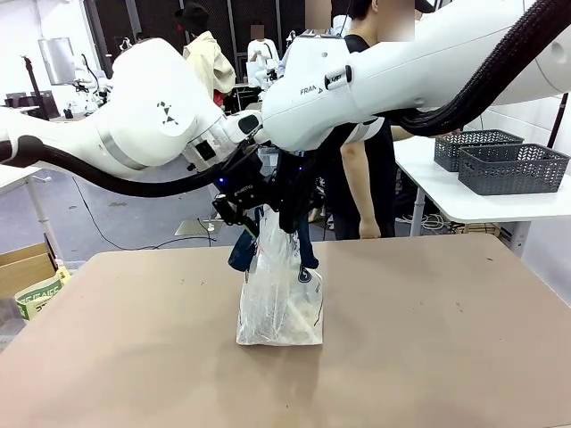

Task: Transfer purchased items from the store into the shopping bag.
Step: Move the Reusable shopping bag to the right side of the table.

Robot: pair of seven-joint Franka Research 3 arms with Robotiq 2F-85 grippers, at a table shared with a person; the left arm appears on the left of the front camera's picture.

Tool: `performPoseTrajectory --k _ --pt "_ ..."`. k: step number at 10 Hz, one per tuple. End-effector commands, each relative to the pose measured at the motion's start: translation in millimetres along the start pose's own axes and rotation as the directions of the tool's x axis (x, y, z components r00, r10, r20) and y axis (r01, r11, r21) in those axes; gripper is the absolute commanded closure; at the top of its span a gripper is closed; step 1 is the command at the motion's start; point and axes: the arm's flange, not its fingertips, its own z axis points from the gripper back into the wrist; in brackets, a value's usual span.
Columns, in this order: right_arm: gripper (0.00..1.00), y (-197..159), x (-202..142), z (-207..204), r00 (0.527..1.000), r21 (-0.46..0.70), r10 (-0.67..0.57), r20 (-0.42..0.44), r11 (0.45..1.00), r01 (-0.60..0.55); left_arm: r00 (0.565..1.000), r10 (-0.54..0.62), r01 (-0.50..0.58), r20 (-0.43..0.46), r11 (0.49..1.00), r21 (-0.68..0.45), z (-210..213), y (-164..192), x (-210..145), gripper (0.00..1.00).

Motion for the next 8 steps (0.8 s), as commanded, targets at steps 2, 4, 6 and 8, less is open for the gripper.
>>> performPoseTrajectory --k 2,4,6,8 --pt "1.00 -7.1 -3.0 -6.3 1.000 0.031 0.009 0.001 0.999 -0.009 1.000 -0.024 0.024 0.000 0.999 0.035 -4.8 -5.1 9.6 0.00" --pt "1.00 -7.0 -3.4 -6.4 1.000 0.032 0.006 0.000 0.999 -0.006 1.000 -0.027 0.026 0.003 0.998 0.056 -3.5 -6.0 8.9 0.39" --pt "1.00 -6.5 -3.8 -6.4 1.000 0.031 0.009 0.000 0.999 -0.009 1.000 -0.026 0.026 0.000 0.996 0.083 -3.7 -6.1 7.9 0.79" --pt "1.00 -7.2 -3.4 -7.1 1.000 0.033 0.013 -0.001 0.999 -0.013 1.000 -0.030 0.030 -0.001 0.991 0.131 -5.0 -5.0 8.2 1.00"
